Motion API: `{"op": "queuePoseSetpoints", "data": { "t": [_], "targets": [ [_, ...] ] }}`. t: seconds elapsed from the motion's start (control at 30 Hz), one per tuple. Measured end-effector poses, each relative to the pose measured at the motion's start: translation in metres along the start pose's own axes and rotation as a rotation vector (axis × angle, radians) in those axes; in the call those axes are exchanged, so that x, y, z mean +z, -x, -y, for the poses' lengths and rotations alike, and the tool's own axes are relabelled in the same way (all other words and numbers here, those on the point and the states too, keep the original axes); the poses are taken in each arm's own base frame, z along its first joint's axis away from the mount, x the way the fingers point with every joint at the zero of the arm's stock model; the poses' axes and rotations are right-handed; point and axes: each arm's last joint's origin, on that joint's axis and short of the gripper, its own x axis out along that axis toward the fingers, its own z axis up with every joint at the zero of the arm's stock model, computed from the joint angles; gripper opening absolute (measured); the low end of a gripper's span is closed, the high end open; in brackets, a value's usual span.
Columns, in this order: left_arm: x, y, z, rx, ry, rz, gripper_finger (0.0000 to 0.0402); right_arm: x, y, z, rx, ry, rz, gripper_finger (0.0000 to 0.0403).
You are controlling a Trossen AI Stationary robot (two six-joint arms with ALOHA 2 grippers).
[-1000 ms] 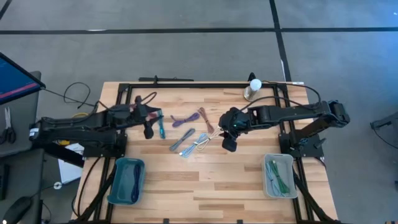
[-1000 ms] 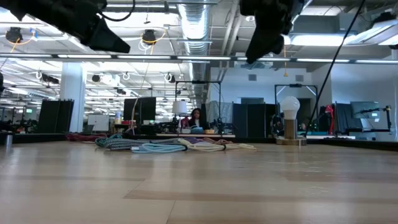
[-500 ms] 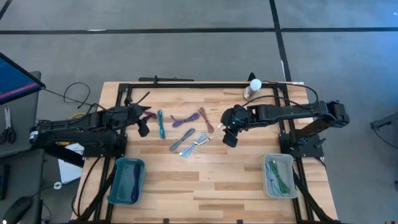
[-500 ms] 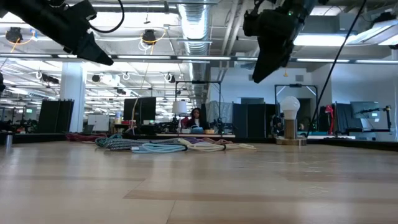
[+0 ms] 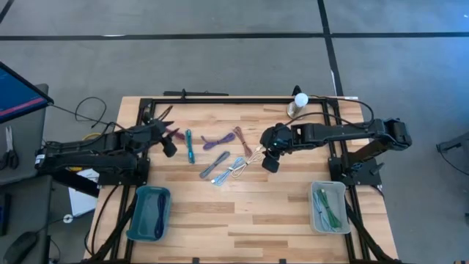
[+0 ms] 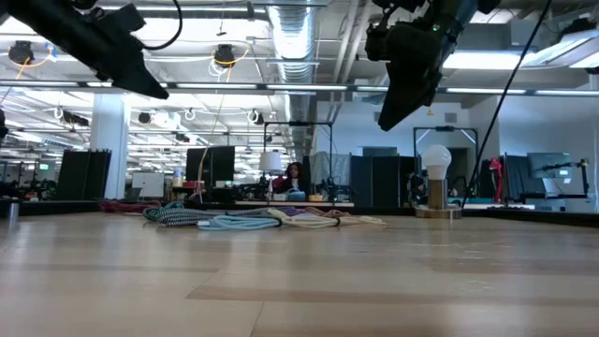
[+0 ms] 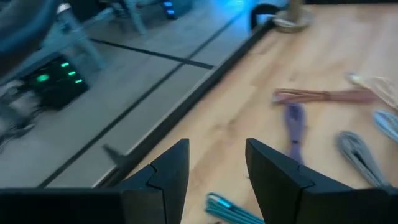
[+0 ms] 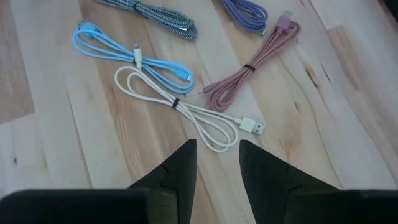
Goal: Pick & Place USB Port
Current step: Put the pink patterned USB cable into the blue bin
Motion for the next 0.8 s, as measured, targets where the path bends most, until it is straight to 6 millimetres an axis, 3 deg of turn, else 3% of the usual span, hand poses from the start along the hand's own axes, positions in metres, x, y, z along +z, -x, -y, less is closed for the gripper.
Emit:
{"op": "queuePoseSetpoints", "data": {
  "t": [0.27, 0.5, 0.8],
  "targets": [
    [-0.001, 0.0, -0.004, 0.124, 0.326, 0.013, 0.0158, 0.0, 0.0, 0.0, 0.0, 0.049, 0.001, 0.0113],
    [0.002, 0.0, 0.0, -0.012, 0.357, 0.019, 0.0158, 0.0, 0.0, 0.0, 0.0, 0.138, 0.002, 0.0113],
    [0.01, -0.006, 0.005, -0.025, 0.423, 0.054, 0.0158, 0.005, 0.0, 0.002, -0.017, 0.156, 0.051, 0.0113]
  ]
}}
